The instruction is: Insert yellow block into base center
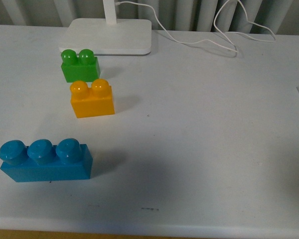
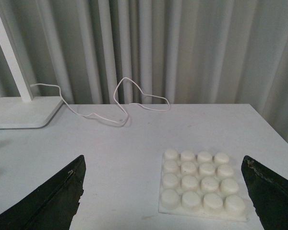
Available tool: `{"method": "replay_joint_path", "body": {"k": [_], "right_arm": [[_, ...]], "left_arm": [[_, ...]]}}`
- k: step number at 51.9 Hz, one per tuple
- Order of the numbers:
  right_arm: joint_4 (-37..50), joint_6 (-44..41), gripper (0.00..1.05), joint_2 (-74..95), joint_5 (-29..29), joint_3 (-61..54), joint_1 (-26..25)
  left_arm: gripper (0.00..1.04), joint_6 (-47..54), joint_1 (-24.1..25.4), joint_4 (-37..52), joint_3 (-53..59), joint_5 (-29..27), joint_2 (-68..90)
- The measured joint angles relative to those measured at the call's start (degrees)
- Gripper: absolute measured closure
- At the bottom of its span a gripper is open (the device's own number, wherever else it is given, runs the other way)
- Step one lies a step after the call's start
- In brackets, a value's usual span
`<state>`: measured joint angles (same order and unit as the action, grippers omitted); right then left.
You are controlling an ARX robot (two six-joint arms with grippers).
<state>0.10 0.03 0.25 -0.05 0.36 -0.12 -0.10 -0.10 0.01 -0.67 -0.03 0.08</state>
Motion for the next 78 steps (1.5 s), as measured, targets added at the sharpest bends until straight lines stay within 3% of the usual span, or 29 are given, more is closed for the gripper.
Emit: {"method": "replay_joint_path", "body": {"k": [34,40,52,65,78], "right_arm": [[-2.2,0.7,0.09,0.9,1.7,0.7,0.5],[-14.4,3.0,0.09,14.2,3.5,7.9,0.1],[-18.6,4.2,0.09,37.1,-0.3,20.5,0.5],[-19.0,5.3,0.09,62.7,2.5,34.8,5.9],[-20.7,4.9,0.09,78.2,4.1,45.0,7.9]], "left_arm": [[0.06,0.0,0.0,0.0,0.0,0.0,0.0],[0.06,0.0,0.0,0.0,0.0,0.0,0.0],[0.06,0.0,0.0,0.0,0.0,0.0,0.0],[0.06,0.0,0.0,0.0,0.0,0.0,0.0],[0.06,0.0,0.0,0.0,0.0,0.0,0.0]]}}
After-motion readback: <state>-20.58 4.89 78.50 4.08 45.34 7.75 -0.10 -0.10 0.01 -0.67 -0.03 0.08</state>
